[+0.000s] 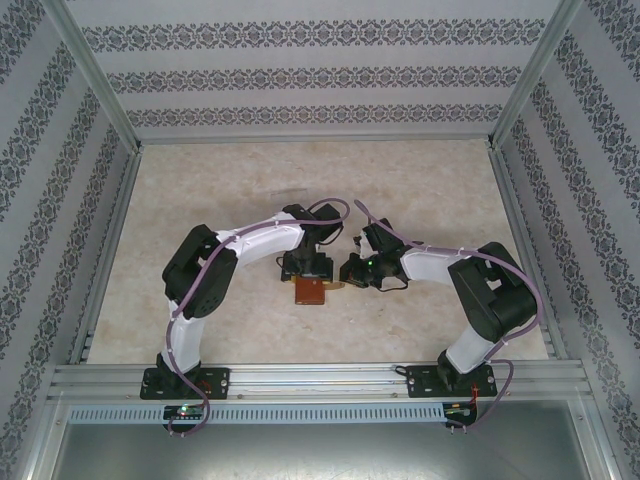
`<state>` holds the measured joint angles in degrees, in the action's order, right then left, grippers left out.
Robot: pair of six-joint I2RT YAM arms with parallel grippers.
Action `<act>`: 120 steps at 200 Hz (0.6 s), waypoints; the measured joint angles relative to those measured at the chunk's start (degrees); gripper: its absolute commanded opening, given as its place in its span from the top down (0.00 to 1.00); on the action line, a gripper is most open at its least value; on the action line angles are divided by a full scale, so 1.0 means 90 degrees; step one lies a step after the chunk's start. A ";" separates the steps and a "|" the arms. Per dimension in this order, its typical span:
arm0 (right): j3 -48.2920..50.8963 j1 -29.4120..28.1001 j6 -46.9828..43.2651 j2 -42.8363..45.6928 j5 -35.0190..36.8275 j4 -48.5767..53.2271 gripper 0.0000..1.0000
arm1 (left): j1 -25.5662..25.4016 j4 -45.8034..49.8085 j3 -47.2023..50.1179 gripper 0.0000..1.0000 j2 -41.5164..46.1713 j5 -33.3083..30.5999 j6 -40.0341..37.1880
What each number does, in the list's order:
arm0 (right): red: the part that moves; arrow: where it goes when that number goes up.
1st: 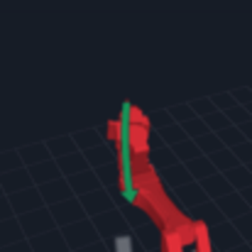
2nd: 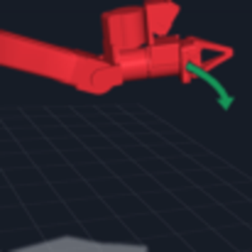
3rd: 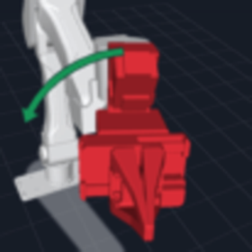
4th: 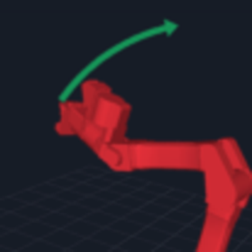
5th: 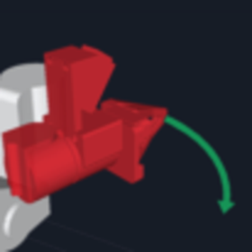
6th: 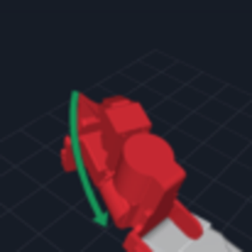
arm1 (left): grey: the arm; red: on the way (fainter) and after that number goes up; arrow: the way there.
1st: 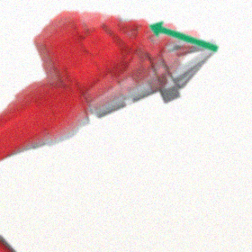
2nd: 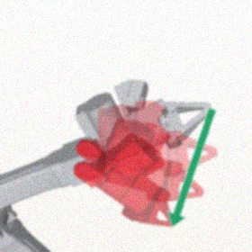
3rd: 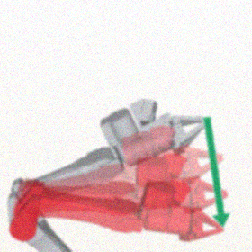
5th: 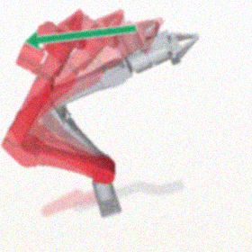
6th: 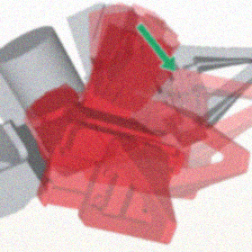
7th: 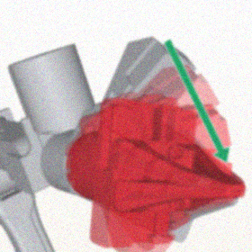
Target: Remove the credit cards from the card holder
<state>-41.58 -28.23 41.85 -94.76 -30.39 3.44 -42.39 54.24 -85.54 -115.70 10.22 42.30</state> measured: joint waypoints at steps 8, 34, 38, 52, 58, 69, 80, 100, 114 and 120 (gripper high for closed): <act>0.0000 0.0000 0.0002 0.0000 0.0000 -0.0007 0.90 | 0.0000 0.0039 0.0000 0.22 -0.0015 -0.0029 -0.0002; 0.0000 0.0002 0.0002 0.0000 -0.0012 -0.0010 0.90 | -0.0007 0.0090 -0.0044 0.17 -0.0056 -0.0044 -0.0010; 0.0000 0.0002 0.0002 0.0000 -0.0012 -0.0010 0.90 | -0.0010 0.0092 -0.0046 0.17 -0.0058 -0.0044 -0.0024; 0.0002 0.0002 0.0000 0.0000 -0.0012 -0.0012 0.90 | -0.0032 0.0092 -0.0063 0.16 -0.0080 -0.0044 -0.0027; 0.0010 0.0002 0.0002 0.0000 -0.0012 -0.0015 0.89 | -0.0046 0.0092 -0.0068 0.15 -0.0092 -0.0032 -0.0029; 0.0015 0.0002 0.0000 -0.0002 -0.0012 -0.0015 0.89 | -0.0073 0.0087 -0.0070 0.15 -0.0097 -0.0017 -0.0027; 0.0015 0.0002 0.0000 -0.0007 -0.0015 -0.0015 0.89 | -0.0090 0.0087 -0.0073 0.15 -0.0104 0.0010 -0.0027; 0.0015 0.0002 0.0000 -0.0039 -0.0015 -0.0015 0.89 | -0.0095 0.0083 -0.0092 0.16 -0.0165 0.0024 -0.0027; 0.0017 0.0019 0.0000 -0.0049 -0.0017 -0.0015 0.89 | -0.0095 0.0078 -0.0095 0.17 -0.0223 0.0024 -0.0029; 0.0017 0.0029 0.0000 -0.0049 -0.0024 -0.0015 0.89 | -0.0095 0.0078 -0.0095 0.17 -0.0240 0.0024 -0.0027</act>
<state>-41.43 -27.97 41.85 -95.20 -30.61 3.31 -43.24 54.94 -86.39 -117.86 10.44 42.06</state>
